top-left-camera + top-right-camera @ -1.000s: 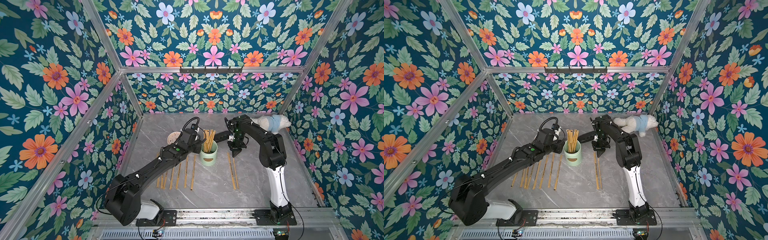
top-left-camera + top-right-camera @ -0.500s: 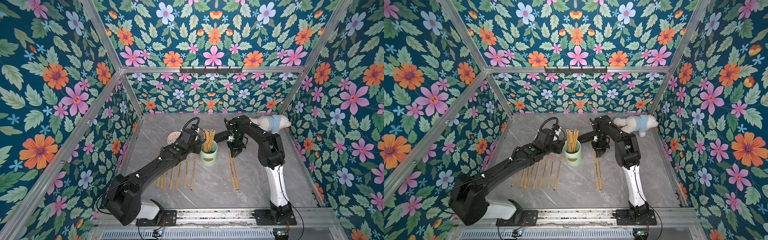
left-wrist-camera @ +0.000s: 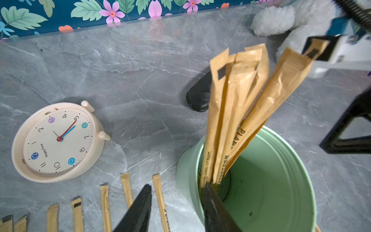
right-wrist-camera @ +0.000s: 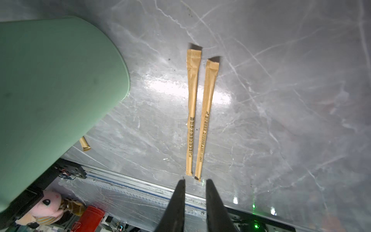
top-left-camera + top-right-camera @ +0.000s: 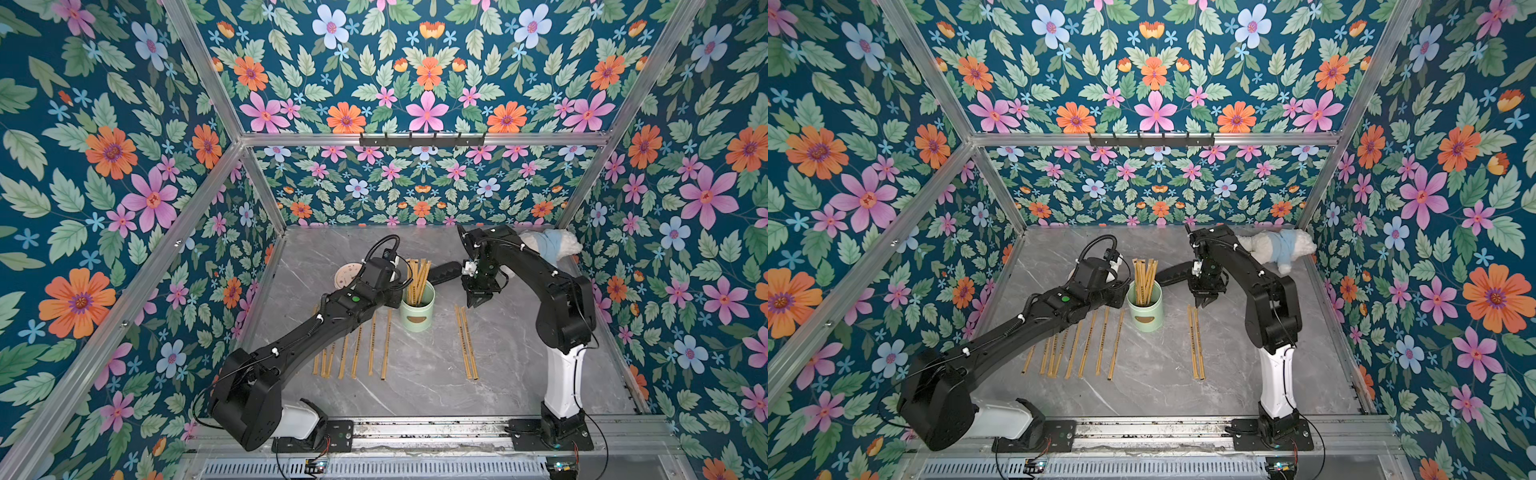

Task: Take the straws out of the storage container
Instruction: Place the straw at the center of the board, then pick up the straw from the container.

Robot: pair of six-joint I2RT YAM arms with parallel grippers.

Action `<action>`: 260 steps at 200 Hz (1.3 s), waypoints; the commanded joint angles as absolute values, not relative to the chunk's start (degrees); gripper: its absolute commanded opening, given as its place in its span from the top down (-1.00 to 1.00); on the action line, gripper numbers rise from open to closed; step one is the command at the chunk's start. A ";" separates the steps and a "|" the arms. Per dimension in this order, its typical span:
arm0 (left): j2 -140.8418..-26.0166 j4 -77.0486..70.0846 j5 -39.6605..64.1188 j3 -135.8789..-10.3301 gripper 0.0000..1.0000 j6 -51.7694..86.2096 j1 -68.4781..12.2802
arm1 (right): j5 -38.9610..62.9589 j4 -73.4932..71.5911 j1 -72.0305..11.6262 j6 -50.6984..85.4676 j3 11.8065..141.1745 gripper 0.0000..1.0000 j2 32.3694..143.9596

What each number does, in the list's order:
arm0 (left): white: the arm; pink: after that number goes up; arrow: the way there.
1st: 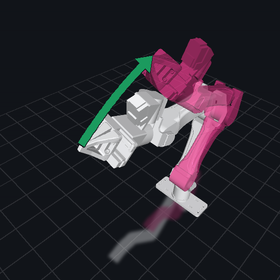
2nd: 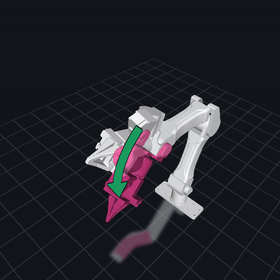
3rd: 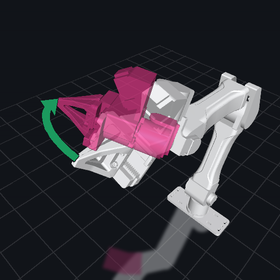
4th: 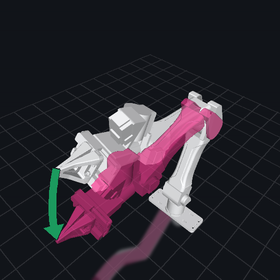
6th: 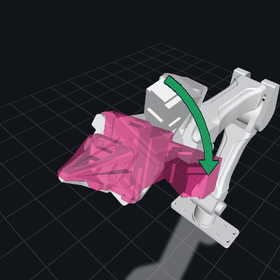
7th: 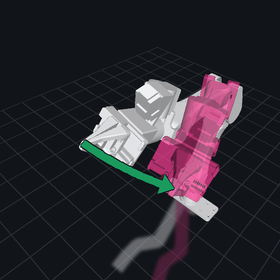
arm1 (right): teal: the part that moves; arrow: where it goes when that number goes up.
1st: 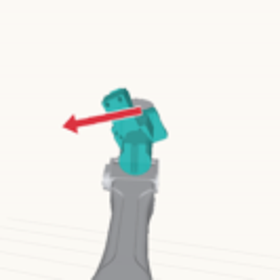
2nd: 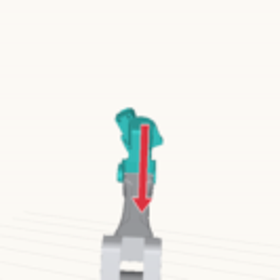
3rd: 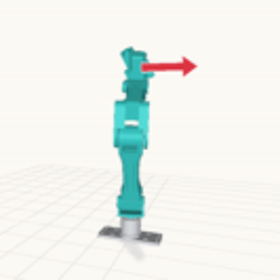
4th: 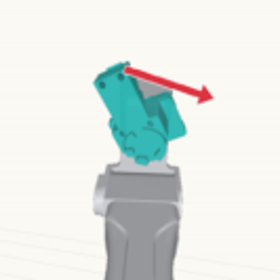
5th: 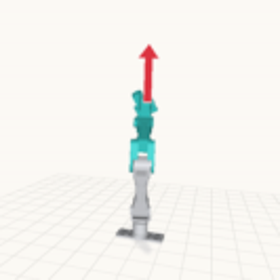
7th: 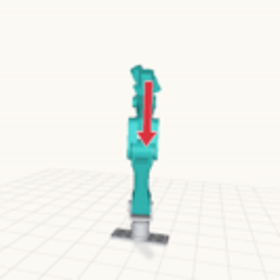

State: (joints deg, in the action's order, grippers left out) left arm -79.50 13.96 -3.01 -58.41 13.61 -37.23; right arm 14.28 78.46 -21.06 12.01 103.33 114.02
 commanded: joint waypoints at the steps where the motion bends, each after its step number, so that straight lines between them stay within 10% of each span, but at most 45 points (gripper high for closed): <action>1: -79.07 13.62 -3.59 -58.59 0.10 13.46 -37.21 | 12.92 72.98 -21.71 14.58 99.66 0.50 107.27; 43: -79.07 13.54 -3.32 -58.71 0.10 13.69 -37.18 | 10.57 55.08 -27.95 15.64 86.80 0.07 91.03; 74: -78.94 13.57 -3.34 -58.64 0.10 13.70 -37.19 | 8.45 39.36 -32.01 18.16 76.80 -0.98 83.46; 161: -79.50 13.49 -3.42 -58.71 0.10 13.71 -37.18 | 2.47 28.27 -35.58 18.20 73.31 -0.87 83.01; 214: -79.28 13.54 -3.64 -58.47 0.09 13.65 -37.22 | 6.93 24.20 -35.55 20.08 75.66 0.07 87.58; 260: -79.20 13.50 -3.85 -58.27 0.09 13.62 -37.20 | 8.21 24.26 -35.55 21.04 78.78 0.31 92.47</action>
State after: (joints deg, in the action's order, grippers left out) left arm -79.37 14.02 -3.05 -58.41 13.61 -37.23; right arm 7.25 25.56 -35.53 19.79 77.49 91.11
